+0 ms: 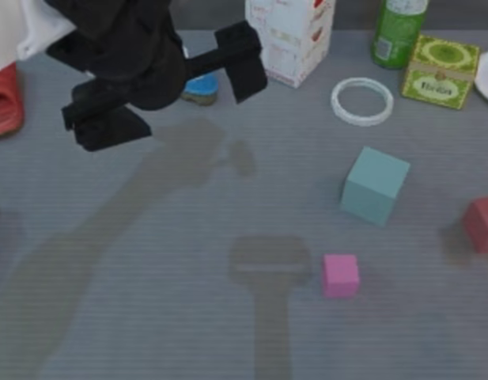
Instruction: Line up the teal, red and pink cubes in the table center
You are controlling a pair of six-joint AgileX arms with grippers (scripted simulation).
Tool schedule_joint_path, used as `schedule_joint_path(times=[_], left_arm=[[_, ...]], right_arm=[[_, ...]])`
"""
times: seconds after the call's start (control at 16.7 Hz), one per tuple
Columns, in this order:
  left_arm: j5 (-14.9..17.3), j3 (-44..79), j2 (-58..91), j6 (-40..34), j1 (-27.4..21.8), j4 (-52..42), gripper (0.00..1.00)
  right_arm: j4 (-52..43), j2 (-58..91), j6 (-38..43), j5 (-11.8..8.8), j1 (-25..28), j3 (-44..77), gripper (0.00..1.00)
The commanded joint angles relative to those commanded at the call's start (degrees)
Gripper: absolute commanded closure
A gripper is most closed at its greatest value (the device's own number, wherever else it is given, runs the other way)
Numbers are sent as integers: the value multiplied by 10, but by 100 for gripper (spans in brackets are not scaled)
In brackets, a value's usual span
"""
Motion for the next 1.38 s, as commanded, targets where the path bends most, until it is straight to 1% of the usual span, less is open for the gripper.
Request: schedule_joint_path(times=[0.18,0.42,0.6,0.72,0.9,1.08,1.2,1.38], left_arm=[[1,-191,-207,66,82,107,0],[5,-445,-470,176,184,250,0],[9,-609,-636,263,247,350,0],[12,-697,-728,319,283,412,0],[18,-800,-839,391,323,489,0],[22,-861,-911,438,347,540,0],[23,-876,-930,451,353,554,0],[23,-876,-930,451,353,554,0]], right_arm=[[-88,165,-10,0,6,110,0],[-205,372,-22,0,13,252,0],[-282,501,-30,0,18,350,0],[-323,572,-35,0,20,405,0],[-373,663,-40,0,24,476,0],[-402,715,-44,0,26,520,0],[-409,728,-45,0,26,532,0],[-409,728,-45,0,26,532,0]])
